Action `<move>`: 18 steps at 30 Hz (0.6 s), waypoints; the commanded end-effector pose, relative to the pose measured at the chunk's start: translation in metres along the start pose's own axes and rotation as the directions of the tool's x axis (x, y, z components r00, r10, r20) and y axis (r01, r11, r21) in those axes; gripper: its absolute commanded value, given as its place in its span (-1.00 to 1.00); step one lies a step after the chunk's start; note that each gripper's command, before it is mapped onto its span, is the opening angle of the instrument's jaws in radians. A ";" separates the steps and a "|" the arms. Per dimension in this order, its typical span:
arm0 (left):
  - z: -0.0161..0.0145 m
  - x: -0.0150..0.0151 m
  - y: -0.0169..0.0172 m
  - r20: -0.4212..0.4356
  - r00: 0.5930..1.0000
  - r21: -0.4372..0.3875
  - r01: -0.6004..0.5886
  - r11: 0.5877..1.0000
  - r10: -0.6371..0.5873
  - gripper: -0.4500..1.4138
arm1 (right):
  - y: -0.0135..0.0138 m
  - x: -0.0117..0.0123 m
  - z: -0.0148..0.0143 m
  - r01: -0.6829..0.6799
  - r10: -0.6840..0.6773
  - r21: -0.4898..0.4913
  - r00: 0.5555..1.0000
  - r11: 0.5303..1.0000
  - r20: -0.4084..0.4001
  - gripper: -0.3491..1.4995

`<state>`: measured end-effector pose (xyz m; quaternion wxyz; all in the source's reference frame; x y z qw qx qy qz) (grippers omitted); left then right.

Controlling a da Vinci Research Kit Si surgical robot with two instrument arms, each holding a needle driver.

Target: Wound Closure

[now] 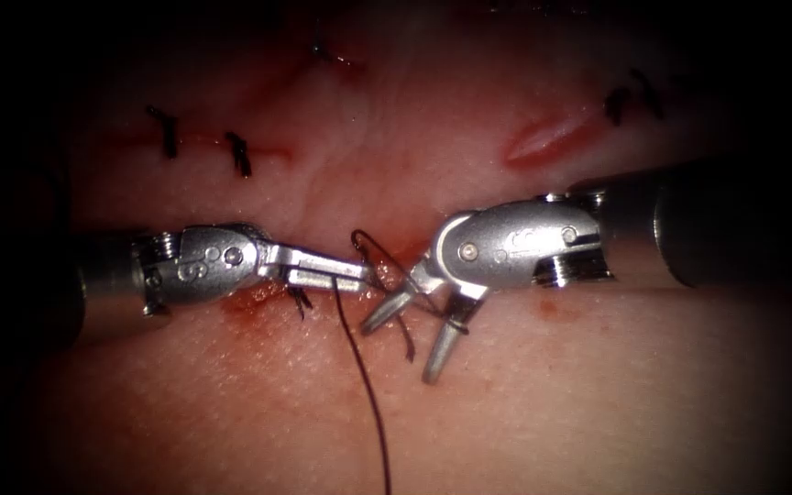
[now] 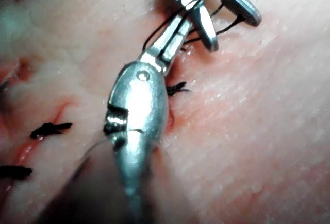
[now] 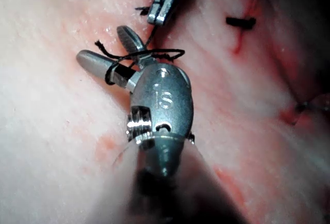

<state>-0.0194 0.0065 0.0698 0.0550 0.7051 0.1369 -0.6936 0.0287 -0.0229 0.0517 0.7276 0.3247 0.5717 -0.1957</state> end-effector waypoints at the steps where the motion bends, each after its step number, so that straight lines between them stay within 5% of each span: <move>1: 0.0004 -0.0005 -0.0004 0.000 1.000 -0.001 -0.002 1.000 0.002 -1.00 | 0.0011 -0.0001 0.0005 0.004 -0.004 -0.001 1.000 1.000 0.004 -0.46; 2: 0.0004 -0.0004 -0.0003 0.000 1.000 -0.001 -0.002 1.000 0.002 -1.00 | 0.0011 -0.0001 0.0005 0.003 -0.003 0.016 1.000 1.000 0.002 -0.98; 11: 0.0006 0.0003 0.0016 0.007 1.000 -0.007 -0.009 1.000 0.009 -1.00 | 0.0016 0.0011 -0.0006 -0.013 0.013 0.019 1.000 1.000 -0.015 -1.00; 18: 0.0012 0.0006 0.0060 0.044 0.999 -0.033 -0.012 0.999 0.014 -1.00 | 0.0031 0.0019 -0.0029 -0.066 0.062 -0.035 0.991 0.997 -0.118 -1.00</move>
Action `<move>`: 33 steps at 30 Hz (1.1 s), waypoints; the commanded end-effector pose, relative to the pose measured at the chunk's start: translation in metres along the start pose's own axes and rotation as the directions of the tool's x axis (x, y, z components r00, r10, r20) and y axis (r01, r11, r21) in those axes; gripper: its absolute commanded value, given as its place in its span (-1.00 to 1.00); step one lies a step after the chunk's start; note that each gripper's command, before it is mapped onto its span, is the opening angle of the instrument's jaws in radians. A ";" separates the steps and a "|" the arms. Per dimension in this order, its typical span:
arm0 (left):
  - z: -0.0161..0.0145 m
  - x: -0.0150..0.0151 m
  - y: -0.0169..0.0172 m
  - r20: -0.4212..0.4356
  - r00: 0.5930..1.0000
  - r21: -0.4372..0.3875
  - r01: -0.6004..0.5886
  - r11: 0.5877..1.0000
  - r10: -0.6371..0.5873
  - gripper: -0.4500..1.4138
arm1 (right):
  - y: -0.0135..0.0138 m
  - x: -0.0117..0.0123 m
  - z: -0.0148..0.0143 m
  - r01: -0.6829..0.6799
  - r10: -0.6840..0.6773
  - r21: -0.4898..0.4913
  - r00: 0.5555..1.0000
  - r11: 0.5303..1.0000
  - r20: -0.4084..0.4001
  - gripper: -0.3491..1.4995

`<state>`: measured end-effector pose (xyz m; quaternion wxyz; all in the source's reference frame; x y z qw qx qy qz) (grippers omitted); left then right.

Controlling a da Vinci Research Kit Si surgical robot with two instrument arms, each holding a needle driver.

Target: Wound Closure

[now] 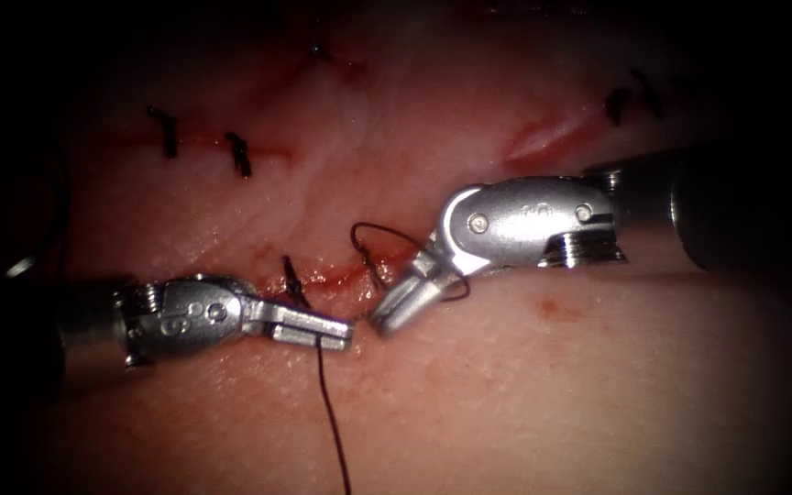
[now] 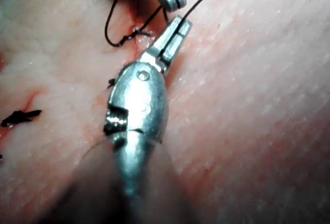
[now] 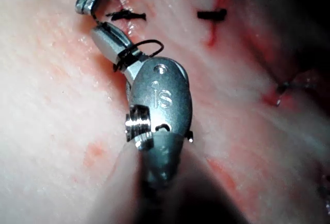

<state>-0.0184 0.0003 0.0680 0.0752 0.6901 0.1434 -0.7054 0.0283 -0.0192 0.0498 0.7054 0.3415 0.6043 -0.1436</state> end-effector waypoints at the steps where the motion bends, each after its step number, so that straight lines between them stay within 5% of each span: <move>1: 0.0007 -0.0005 0.0004 0.011 1.000 0.000 0.002 1.000 -0.002 -1.00 | 0.0015 -0.0001 -0.0001 -0.002 0.001 -0.022 1.000 1.000 -0.012 -1.00; 9: 0.0036 0.0015 0.0042 0.021 1.000 -0.013 0.003 1.000 -0.003 -1.00 | 0.0033 -0.0013 -0.0012 -0.053 0.052 -0.098 0.998 0.994 -0.020 -1.00; 17: 0.0074 0.0068 0.0090 -0.016 1.000 -0.083 -0.002 0.997 0.001 -1.00 | 0.0039 -0.0037 -0.0004 -0.078 0.079 -0.117 0.997 0.990 0.002 -1.00; 33: 0.0106 0.0113 0.0144 -0.026 1.000 -0.158 0.002 0.987 -0.006 -1.00 | 0.0054 -0.0041 -0.0011 -0.090 0.094 -0.162 0.996 0.983 0.014 -1.00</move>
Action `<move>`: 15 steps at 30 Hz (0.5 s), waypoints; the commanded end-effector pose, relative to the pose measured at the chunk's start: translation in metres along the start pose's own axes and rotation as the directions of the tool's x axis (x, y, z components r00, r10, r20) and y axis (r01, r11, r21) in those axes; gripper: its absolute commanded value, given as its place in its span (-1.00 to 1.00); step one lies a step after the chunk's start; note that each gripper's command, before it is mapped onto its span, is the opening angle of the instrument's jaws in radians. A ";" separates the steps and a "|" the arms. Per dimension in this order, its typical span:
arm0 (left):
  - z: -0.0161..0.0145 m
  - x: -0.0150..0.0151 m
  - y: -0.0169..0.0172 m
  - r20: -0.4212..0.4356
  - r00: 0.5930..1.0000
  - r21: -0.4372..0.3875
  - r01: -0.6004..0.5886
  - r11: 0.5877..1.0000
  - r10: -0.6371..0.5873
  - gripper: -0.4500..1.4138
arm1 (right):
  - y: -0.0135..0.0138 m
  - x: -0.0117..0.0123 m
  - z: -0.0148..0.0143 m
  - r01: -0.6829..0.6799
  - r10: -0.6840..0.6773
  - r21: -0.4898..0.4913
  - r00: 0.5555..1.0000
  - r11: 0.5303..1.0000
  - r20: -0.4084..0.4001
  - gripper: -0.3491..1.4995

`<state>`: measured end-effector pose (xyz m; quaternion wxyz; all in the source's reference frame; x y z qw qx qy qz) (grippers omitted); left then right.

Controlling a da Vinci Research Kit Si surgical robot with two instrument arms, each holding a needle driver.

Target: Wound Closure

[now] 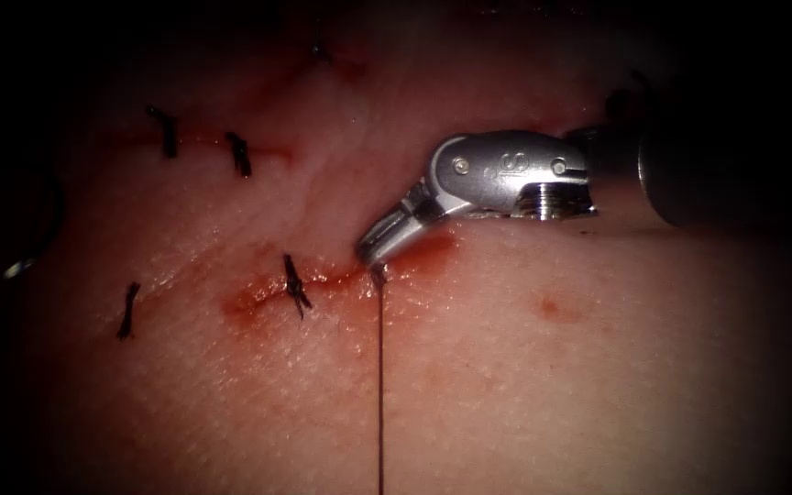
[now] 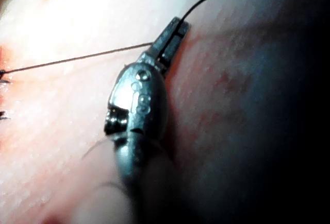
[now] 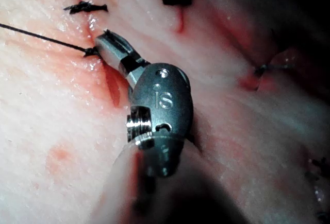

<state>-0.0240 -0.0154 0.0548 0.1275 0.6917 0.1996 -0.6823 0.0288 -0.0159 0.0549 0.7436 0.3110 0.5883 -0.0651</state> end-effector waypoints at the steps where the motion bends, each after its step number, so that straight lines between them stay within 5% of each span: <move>1: 0.0007 -0.0006 0.0001 0.001 1.000 -0.003 0.001 1.000 -0.001 -1.00 | 0.0012 0.0001 0.0007 0.002 -0.002 -0.005 1.000 1.000 -0.002 -1.00; 15: 0.0038 -0.0012 0.0034 0.001 1.000 -0.060 0.022 0.998 -0.022 -1.00 | 0.0030 0.0001 0.0008 -0.010 0.012 -0.097 1.000 0.995 0.022 -1.00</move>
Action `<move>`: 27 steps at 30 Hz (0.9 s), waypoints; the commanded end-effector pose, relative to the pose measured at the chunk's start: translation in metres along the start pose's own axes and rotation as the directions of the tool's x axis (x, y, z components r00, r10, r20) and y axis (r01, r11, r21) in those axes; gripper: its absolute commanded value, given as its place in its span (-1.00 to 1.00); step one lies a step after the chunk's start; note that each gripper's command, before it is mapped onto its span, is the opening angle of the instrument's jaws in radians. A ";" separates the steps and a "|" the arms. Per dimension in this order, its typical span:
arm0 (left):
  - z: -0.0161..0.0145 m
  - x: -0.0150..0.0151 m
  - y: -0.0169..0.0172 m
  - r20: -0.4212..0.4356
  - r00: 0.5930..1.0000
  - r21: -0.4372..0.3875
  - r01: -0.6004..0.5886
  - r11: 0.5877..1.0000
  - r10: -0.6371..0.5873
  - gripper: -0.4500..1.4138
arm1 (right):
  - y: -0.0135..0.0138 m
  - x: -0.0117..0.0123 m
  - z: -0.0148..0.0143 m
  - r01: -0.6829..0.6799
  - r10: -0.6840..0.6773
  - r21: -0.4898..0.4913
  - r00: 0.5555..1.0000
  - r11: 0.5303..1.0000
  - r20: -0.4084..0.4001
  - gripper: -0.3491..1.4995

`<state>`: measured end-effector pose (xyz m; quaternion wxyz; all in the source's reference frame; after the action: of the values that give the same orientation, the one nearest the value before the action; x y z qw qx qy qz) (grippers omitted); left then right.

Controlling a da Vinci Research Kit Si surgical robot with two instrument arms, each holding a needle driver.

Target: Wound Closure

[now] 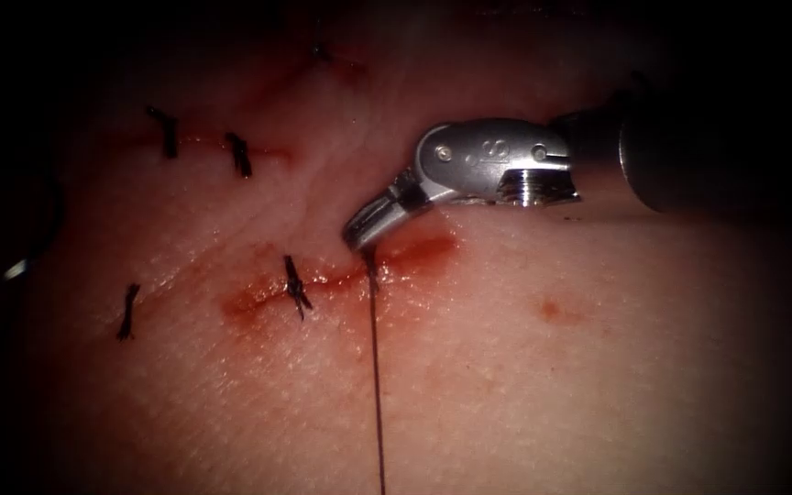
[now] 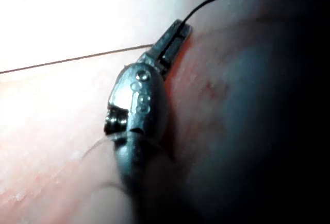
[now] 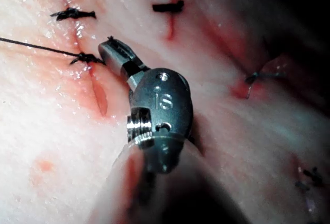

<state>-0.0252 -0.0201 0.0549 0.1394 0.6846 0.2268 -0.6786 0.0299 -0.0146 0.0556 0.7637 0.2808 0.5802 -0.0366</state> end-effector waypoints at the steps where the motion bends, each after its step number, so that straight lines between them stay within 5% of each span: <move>1: 0.0008 -0.0006 -0.0001 -0.001 1.000 -0.005 -0.003 1.000 0.003 -1.00 | 0.0013 0.0001 0.0005 -0.001 0.001 -0.024 1.000 1.000 0.005 -1.00; 9: 0.0030 -0.0018 0.0012 -0.001 1.000 -0.047 0.018 0.999 -0.018 -1.00 | 0.0024 0.0003 -0.0003 -0.042 0.042 -0.124 0.999 0.991 -0.004 -1.00; 27: 0.0044 -0.0022 0.0052 -0.040 0.998 -0.154 0.039 0.987 -0.045 -1.00 | 0.0030 0.0011 -0.0009 -0.028 0.026 -0.169 1.000 0.985 -0.015 -1.00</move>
<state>-0.0258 -0.0250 0.0549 0.1589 0.6829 0.2893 -0.6517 0.0297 -0.0124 0.0553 0.7795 0.2271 0.5835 0.0191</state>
